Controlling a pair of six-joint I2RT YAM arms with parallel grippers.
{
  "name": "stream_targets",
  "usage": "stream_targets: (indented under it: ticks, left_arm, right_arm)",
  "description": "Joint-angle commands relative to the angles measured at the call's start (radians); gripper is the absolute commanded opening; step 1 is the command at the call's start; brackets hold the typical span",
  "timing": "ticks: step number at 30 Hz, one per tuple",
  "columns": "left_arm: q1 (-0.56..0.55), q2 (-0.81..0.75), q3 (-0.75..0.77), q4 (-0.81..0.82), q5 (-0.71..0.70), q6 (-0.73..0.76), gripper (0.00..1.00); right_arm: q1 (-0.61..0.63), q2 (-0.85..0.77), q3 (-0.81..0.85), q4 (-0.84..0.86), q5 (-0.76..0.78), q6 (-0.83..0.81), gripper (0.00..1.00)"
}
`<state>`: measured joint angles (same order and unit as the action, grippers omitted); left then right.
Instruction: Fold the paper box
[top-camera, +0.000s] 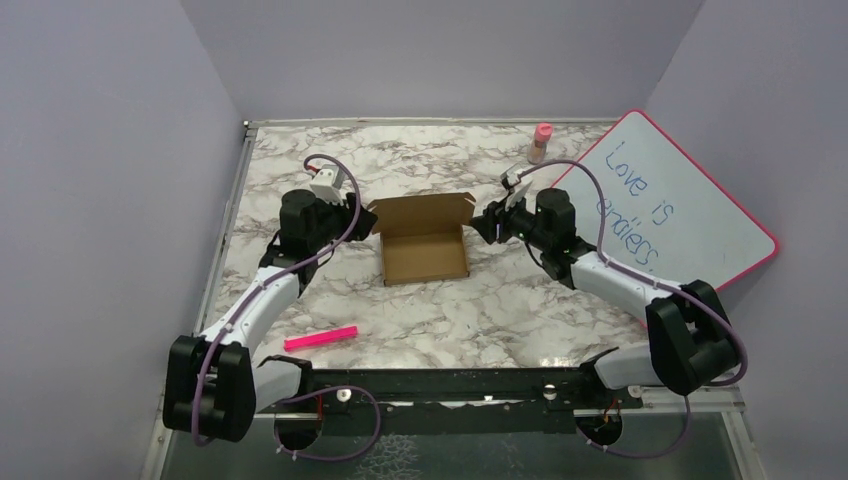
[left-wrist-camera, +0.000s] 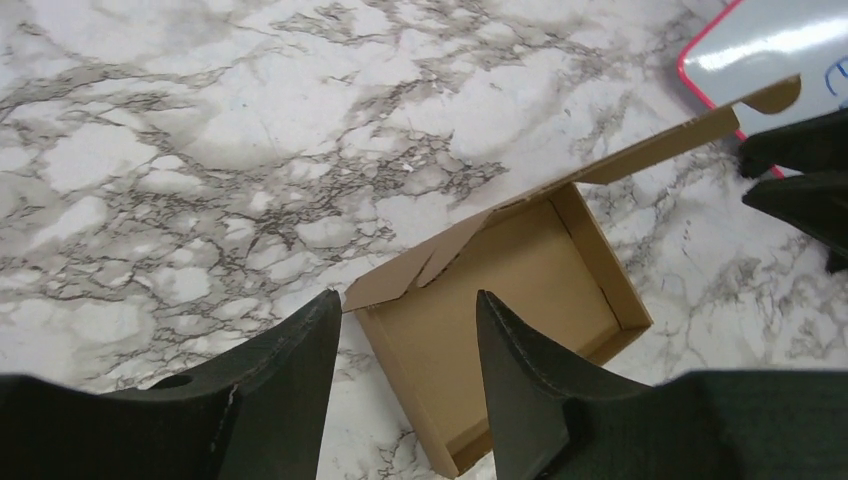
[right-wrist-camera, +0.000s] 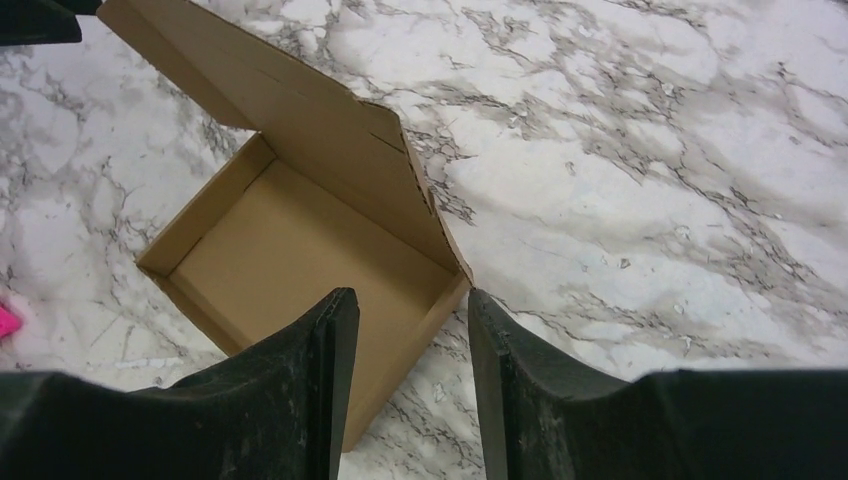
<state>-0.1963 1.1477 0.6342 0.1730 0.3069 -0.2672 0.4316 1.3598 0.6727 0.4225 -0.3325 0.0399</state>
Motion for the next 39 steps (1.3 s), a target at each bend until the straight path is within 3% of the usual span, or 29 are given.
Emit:
stream_targets:
  ticks: [1,11,18,26,33,39]
  left_arm:
    - [0.018,0.043,0.038,0.005,0.231,0.094,0.53]
    - [0.037,0.123,0.065,0.070,0.364,0.284,0.51]
    - [0.047,0.143,0.097,0.013,0.344,0.398,0.51]
    - [0.080,0.156,0.113,0.012,0.374,0.468,0.52]
    - [0.096,0.224,0.138,0.035,0.463,0.506,0.53]
    - [0.101,0.267,0.173,0.035,0.514,0.482,0.44]
  right_arm:
    - [-0.005,0.044,0.031,0.082,-0.084,-0.062,0.48]
    - [-0.005,0.101,0.040,0.155,-0.088,-0.102,0.45]
    - [-0.007,0.111,0.047,0.160,-0.057,-0.125,0.44]
    - [-0.007,0.118,0.044,0.160,-0.097,-0.139,0.36]
    - [-0.006,0.124,0.043,0.165,-0.100,-0.146,0.35]
    - [-0.007,0.128,0.045,0.160,-0.122,-0.145,0.27]
